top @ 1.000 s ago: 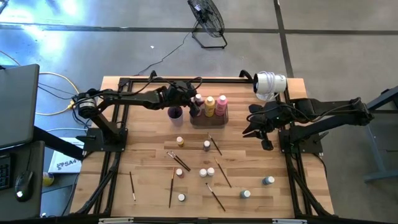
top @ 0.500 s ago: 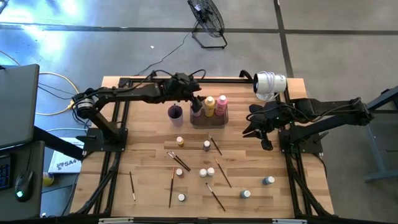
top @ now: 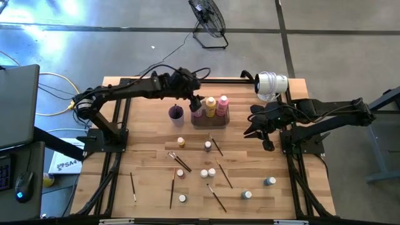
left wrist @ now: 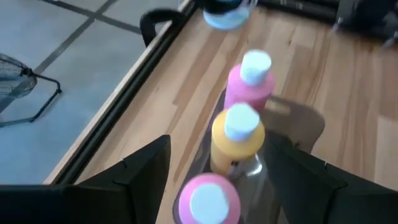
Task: Pick & Place Paint Supplies
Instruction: Put the small blue paint bottle into the gray bin
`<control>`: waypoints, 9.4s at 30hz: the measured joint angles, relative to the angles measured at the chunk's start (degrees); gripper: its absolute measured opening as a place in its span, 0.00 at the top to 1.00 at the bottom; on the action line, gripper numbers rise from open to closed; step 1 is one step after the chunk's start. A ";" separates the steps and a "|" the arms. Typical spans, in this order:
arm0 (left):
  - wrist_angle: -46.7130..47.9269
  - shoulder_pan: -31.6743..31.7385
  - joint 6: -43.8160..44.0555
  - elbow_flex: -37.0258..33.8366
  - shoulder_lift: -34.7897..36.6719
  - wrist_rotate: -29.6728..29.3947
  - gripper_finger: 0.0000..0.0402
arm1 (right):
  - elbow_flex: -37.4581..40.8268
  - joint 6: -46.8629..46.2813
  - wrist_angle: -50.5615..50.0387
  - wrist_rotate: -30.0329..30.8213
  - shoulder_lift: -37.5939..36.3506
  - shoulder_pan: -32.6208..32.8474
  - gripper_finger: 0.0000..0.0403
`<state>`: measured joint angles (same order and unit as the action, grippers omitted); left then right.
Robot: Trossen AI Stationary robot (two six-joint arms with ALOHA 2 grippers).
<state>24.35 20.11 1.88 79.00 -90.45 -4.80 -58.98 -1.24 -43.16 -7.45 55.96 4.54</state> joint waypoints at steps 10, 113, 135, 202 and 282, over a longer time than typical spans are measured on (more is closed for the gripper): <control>0.30 -1.73 -3.50 -1.69 3.42 -1.62 0.62 | 0.00 2.83 -0.41 0.00 0.00 -0.04 0.88; -0.44 -1.76 -5.15 -53.31 77.44 19.50 0.99 | 41.79 -3.47 82.47 22.98 0.23 0.92 0.88; 1.18 -1.76 -5.06 -53.31 77.44 16.17 0.99 | 41.79 -3.49 82.43 22.98 0.22 0.92 0.88; -4.29 -1.76 -9.15 -53.29 77.44 16.12 0.99 | 37.03 -2.48 81.16 1.38 21.33 -1.70 0.88; -3.18 -1.76 -10.59 -53.29 77.44 16.11 0.99 | 32.59 -6.07 80.22 9.91 28.70 -1.64 0.71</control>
<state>21.17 18.35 -8.71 25.71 -13.02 11.31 -26.39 -7.31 37.06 2.47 84.66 2.90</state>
